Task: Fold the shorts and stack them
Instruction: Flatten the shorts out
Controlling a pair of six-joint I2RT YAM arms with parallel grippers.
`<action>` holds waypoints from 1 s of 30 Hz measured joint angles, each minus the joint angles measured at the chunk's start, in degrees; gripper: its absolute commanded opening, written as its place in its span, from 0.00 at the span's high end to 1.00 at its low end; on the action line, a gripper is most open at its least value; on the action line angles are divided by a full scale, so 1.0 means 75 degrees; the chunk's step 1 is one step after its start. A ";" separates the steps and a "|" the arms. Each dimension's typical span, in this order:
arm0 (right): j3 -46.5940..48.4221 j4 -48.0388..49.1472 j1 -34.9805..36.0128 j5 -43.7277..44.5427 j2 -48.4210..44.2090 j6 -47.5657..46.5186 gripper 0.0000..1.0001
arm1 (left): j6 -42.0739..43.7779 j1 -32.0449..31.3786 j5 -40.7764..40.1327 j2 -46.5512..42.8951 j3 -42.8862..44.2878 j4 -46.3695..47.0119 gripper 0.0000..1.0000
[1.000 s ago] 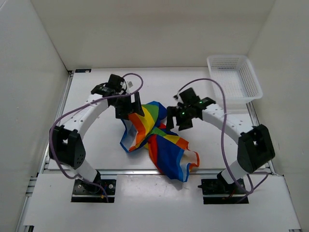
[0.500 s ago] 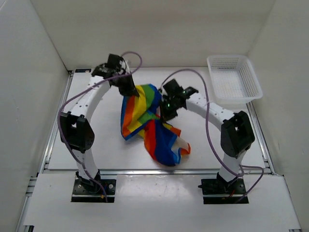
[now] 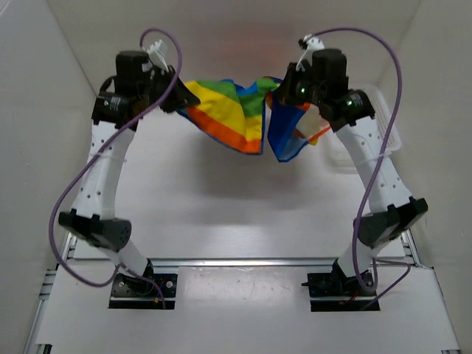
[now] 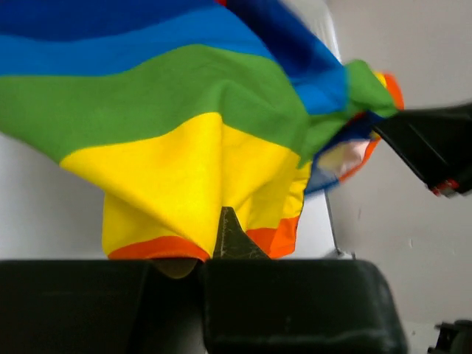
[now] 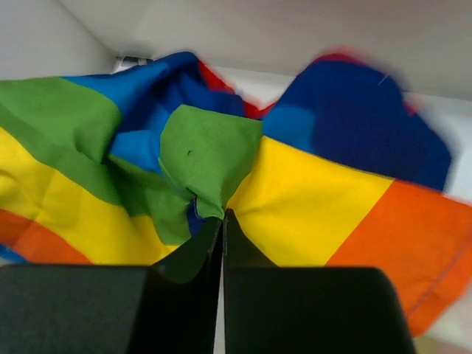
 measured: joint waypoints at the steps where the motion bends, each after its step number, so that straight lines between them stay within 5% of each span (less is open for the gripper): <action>1: -0.0510 0.0032 0.0090 0.0058 -0.0271 -0.0044 0.98 | -0.0050 -0.0221 -0.0029 -0.0408 -0.0664 0.0050 0.89; 2: -0.1195 0.0163 0.0213 0.0175 -0.0568 -0.0102 0.88 | -0.0137 -0.0495 -0.0079 -0.0804 -0.1431 0.0187 0.82; 4: -0.2535 0.0350 0.0428 0.0507 -0.0962 -0.0189 0.73 | -0.0326 -0.1239 -0.0201 -0.1649 -0.3212 0.0423 0.33; 5: -0.3191 0.0425 0.0507 0.0679 -0.1078 -0.0184 0.64 | -0.0391 -0.1565 -0.0184 -0.1906 -0.3928 0.0481 0.17; 6: -0.3841 0.0414 0.0545 0.0883 -0.1110 -0.0184 0.41 | -0.0530 -0.1929 -0.0166 -0.2142 -0.4730 0.0554 0.09; 7: -0.4377 0.0361 0.0545 0.1075 -0.1078 -0.0114 0.34 | -0.0609 -0.2168 -0.0128 -0.2232 -0.5281 0.0484 0.00; 11: -0.5686 -0.0172 0.0152 0.1652 -0.0857 0.0067 0.31 | -0.0705 -0.2034 -0.0178 -0.2063 -0.6053 0.0169 0.00; 13: -0.5735 -0.0312 -0.0064 0.1833 -0.0921 0.0157 0.31 | -0.0647 -0.1571 -0.0350 -0.2005 -0.5794 0.0087 0.13; 14: -0.5721 -0.0289 -0.0140 0.1915 -0.1017 0.0219 0.33 | -0.0606 -0.1311 -0.0490 -0.1950 -0.5525 0.0079 0.28; 16: -0.5671 -0.0271 -0.0166 0.1993 -0.1317 0.0321 0.42 | -0.0510 -0.0871 -0.0723 -0.1734 -0.4890 0.0114 0.36; 17: -0.5622 -0.0262 -0.0154 0.1985 -0.1486 0.0388 0.45 | -0.0408 -0.0629 -0.0854 -0.1530 -0.4470 0.0169 0.36; 22: -0.5700 0.0009 -0.0122 0.1448 -0.2326 0.0746 0.72 | -0.0085 0.0003 -0.1230 0.0181 -0.2900 0.0268 0.05; 25: -0.6467 0.0251 -0.0026 0.1049 -0.2766 0.1008 0.89 | 0.0041 0.0149 -0.1437 0.1708 -0.1868 0.0192 0.04; 28: -0.7577 0.0259 0.0152 0.0743 -0.2993 0.1370 0.88 | 0.0175 0.0149 -0.1714 0.3249 -0.0799 0.0006 0.05; 30: -0.8230 0.0134 0.0242 0.0612 -0.3072 0.1626 0.51 | 0.0259 0.0093 -0.1894 0.4103 -0.0219 -0.0149 0.05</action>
